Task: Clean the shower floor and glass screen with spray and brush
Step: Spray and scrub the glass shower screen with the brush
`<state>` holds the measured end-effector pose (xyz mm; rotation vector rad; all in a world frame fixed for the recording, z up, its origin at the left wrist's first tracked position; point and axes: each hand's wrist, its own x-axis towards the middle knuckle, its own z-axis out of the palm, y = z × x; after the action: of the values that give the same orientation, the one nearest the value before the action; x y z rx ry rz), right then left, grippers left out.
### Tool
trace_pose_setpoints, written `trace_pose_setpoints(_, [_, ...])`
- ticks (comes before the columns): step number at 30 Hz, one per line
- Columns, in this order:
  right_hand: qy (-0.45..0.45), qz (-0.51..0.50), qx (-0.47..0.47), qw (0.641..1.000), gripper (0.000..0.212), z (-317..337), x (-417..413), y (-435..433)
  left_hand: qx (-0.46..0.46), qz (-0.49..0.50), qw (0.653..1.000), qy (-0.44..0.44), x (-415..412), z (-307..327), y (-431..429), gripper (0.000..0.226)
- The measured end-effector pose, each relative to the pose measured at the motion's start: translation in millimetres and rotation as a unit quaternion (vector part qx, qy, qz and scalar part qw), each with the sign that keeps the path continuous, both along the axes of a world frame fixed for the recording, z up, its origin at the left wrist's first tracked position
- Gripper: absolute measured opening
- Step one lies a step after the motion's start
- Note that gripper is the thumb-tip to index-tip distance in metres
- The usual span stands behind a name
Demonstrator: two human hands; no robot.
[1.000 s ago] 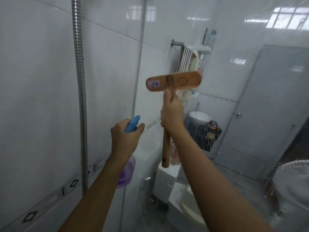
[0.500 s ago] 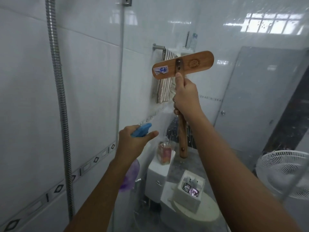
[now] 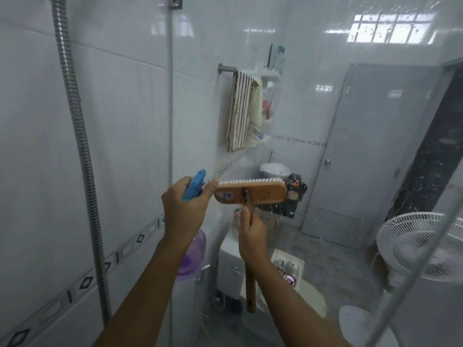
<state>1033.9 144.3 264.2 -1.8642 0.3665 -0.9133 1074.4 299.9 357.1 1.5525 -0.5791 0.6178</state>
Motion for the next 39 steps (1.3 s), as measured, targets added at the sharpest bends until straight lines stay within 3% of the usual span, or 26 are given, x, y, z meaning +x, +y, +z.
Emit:
trace_pose_setpoints(4, [-0.005,0.014,-0.007,1.000,0.047,25,-17,-4,0.007,-0.005,1.000,0.006,-3,4,-6,0.025])
trace_pose_setpoints(8, [-0.090,-0.018,-0.060,0.994,0.043,161,-23,-19,0.009,-0.022,1.000,0.009,-8,16,-19,0.025])
trace_pose_setpoints(11, [-0.142,-0.038,-0.037,0.988,0.044,225,-35,-33,-0.001,-0.037,0.999,-0.005,-14,27,-31,0.024])
trace_pose_setpoints(13, [-0.125,-0.063,-0.050,0.989,0.044,217,-48,-39,-0.002,-0.053,0.999,-0.013,-20,33,-40,0.024])
trace_pose_setpoints(18, [-0.046,-0.063,-0.041,0.996,0.046,92,-83,-49,0.017,-0.074,0.997,-0.023,-33,41,-62,0.027])
trace_pose_setpoints(20, [-0.029,-0.077,-0.037,0.996,0.048,79,-94,-55,0.029,-0.095,0.995,-0.025,-41,45,-72,0.027])
trace_pose_setpoints(25, [-0.098,-0.122,-0.060,0.986,0.044,194,-106,-72,0.047,-0.133,0.990,-0.022,-55,58,-88,0.027])
trace_pose_setpoints(31, [-0.123,-0.061,0.009,0.990,0.044,324,-120,-84,0.000,-0.183,0.981,0.060,-75,88,-118,0.024])
trace_pose_setpoints(35, [-0.107,-0.052,-0.001,0.993,0.045,325,-126,-87,-0.033,-0.145,0.989,-0.002,-75,94,-120,0.031])
trace_pose_setpoints(39, [-0.089,-0.082,-0.050,0.991,0.048,270,-119,-93,-0.040,-0.109,0.992,-0.057,-76,90,-115,0.030])
